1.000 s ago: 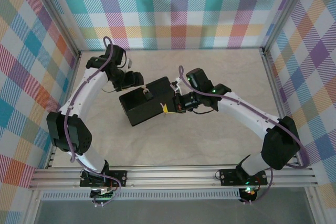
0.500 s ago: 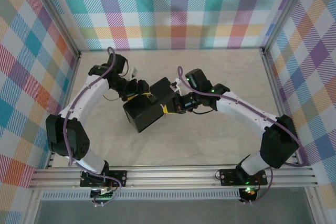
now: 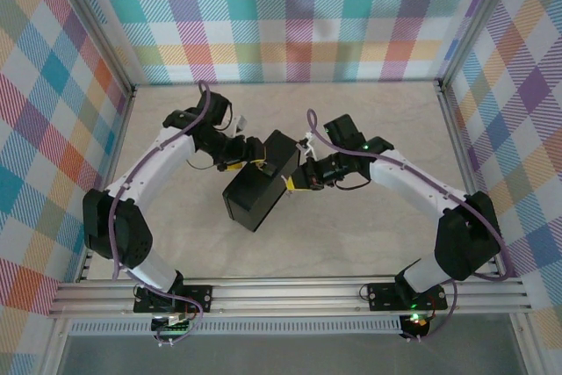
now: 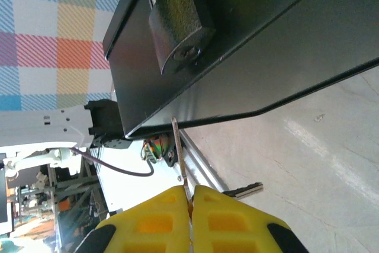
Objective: Unlock the padlock with the key
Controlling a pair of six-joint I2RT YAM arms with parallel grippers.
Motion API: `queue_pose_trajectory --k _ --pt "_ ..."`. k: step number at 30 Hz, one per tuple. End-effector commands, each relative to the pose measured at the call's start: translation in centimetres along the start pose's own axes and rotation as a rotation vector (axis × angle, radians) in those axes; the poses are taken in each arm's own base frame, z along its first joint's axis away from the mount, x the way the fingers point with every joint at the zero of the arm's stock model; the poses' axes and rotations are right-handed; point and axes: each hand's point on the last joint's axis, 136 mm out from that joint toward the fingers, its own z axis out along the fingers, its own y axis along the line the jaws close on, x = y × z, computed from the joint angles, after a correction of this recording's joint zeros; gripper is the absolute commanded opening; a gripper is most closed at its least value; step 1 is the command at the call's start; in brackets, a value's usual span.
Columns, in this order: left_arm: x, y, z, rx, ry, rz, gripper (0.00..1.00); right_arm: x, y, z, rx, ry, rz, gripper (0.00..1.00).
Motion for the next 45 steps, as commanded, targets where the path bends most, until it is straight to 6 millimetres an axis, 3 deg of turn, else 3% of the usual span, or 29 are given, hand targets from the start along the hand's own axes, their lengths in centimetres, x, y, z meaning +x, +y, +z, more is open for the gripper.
queue_pose_trajectory --k 1,6,16,30,45 --pt "-0.7 -1.0 0.1 0.042 0.001 0.057 0.78 0.2 1.4 -0.9 -0.065 0.043 -0.079 0.08" --pt "-0.4 -1.2 0.5 0.054 0.025 0.111 0.8 -0.1 0.9 -0.8 -0.041 0.072 -0.096 0.08" --pt "0.2 -3.2 -1.4 0.132 -0.003 0.194 0.89 -0.1 0.7 -0.8 -0.037 0.077 -0.092 0.08" --pt "1.4 -1.9 0.4 0.12 0.048 0.252 0.9 -1.2 0.6 -0.1 -0.055 0.088 -0.098 0.08" --pt "2.2 -0.6 1.9 0.104 0.059 0.246 0.86 -1.1 0.7 0.3 -0.093 0.116 -0.083 0.08"
